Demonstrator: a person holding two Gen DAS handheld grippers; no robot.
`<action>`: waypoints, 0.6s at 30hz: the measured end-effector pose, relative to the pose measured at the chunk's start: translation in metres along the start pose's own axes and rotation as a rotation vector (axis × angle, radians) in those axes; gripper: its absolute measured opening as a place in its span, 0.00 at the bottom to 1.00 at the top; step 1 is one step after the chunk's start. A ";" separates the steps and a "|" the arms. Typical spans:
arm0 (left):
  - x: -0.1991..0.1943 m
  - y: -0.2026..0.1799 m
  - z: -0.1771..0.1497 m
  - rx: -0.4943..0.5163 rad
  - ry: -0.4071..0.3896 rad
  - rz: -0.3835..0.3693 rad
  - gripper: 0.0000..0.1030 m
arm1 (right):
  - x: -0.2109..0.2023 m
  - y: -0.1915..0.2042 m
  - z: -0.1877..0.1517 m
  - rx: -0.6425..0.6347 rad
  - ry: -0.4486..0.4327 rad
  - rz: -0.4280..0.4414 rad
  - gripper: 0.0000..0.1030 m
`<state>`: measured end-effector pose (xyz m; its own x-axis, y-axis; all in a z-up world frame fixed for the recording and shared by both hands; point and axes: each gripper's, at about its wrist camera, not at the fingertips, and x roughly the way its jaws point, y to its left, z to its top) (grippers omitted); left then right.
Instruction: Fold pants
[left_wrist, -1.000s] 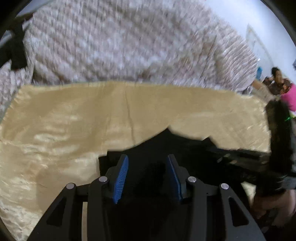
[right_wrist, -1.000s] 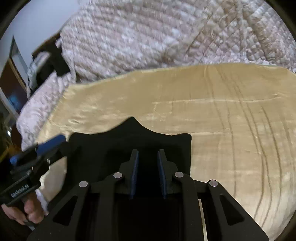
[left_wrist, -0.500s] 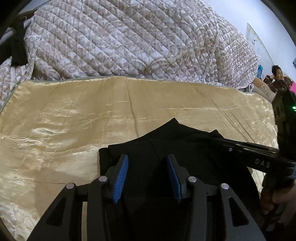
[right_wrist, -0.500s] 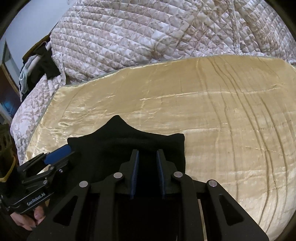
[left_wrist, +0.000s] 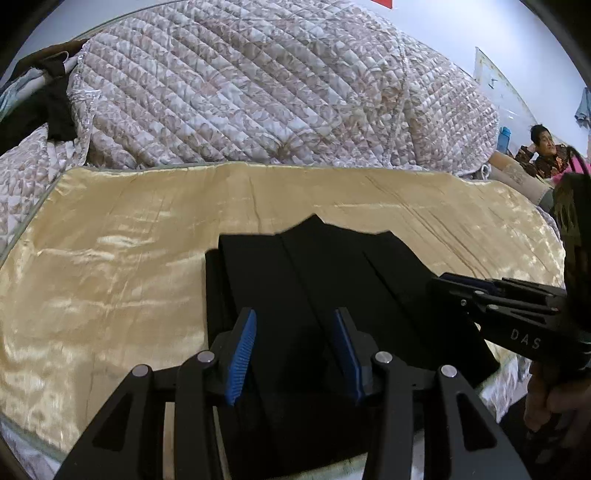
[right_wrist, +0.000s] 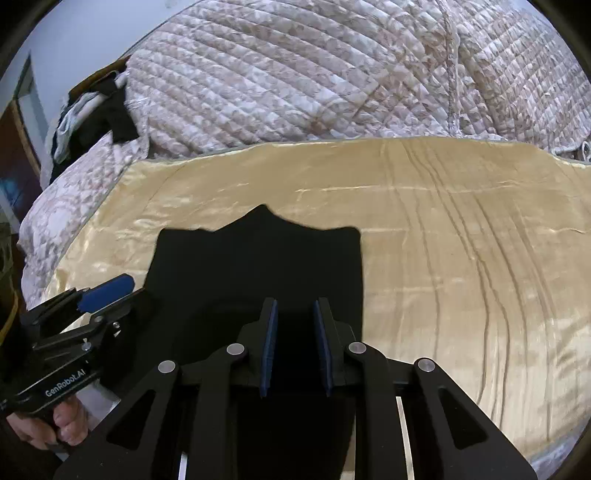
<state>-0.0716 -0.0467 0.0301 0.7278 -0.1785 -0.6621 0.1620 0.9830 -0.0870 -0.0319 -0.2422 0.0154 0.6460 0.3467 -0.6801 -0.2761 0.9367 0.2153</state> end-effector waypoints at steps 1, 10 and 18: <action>-0.003 -0.001 -0.004 0.004 0.000 0.003 0.45 | -0.004 0.003 -0.004 -0.011 -0.003 -0.001 0.20; -0.014 0.001 -0.033 -0.013 0.017 0.030 0.46 | -0.016 0.008 -0.037 -0.022 0.014 -0.012 0.24; -0.018 0.002 -0.041 -0.027 0.007 0.033 0.48 | -0.022 0.008 -0.052 -0.032 -0.009 -0.027 0.27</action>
<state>-0.1114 -0.0401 0.0113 0.7277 -0.1462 -0.6701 0.1201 0.9891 -0.0854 -0.0848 -0.2445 -0.0044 0.6599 0.3215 -0.6791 -0.2808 0.9439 0.1740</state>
